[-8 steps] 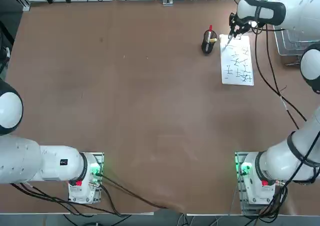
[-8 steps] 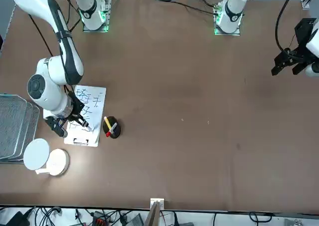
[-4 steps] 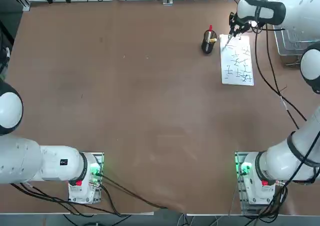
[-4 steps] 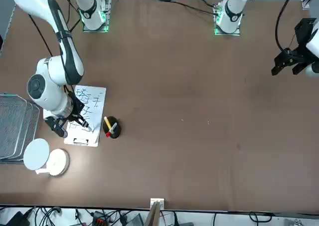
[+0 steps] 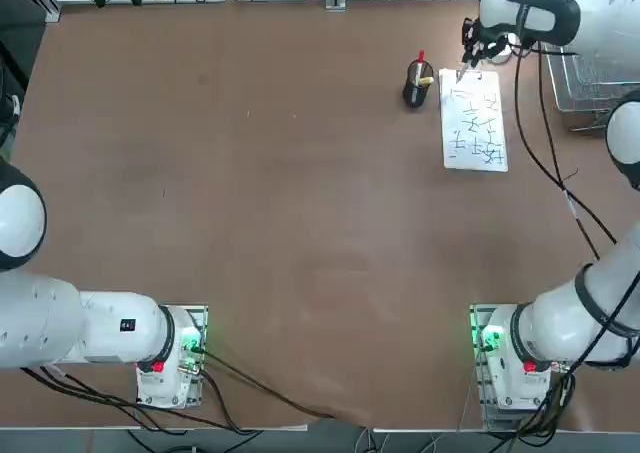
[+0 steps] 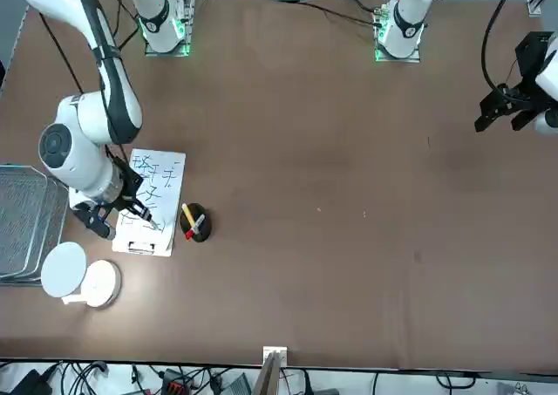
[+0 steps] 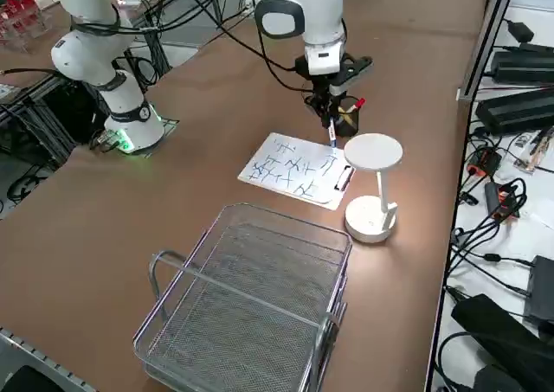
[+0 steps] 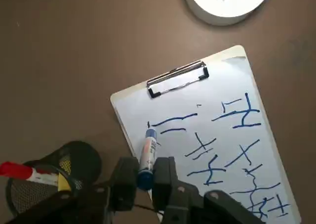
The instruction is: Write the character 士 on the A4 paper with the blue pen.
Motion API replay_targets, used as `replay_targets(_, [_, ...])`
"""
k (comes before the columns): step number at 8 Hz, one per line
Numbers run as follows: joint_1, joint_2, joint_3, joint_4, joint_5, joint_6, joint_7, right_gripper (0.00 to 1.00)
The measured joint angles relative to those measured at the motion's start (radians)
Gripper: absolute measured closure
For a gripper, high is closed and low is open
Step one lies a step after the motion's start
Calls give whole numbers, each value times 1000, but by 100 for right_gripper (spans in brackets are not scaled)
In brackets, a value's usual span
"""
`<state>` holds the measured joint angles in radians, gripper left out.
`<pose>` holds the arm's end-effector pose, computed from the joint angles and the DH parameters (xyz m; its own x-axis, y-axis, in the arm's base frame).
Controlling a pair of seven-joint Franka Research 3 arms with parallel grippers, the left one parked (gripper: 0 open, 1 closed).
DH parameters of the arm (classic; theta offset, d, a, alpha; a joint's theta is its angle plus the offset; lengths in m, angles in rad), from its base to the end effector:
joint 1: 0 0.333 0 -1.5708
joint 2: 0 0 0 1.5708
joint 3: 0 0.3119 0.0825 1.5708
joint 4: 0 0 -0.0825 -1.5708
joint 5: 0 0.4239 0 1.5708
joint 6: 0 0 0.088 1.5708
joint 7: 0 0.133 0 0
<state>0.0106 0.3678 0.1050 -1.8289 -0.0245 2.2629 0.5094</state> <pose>0.6736 0.0741 0.2873 0.9243 -0.3781 0.0510 -0.3759 -0.9254 -0.0489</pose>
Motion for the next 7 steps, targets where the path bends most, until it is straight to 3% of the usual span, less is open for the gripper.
replay_targets(7, [-33,-17,-15,-4,-23,-28,-843,81])
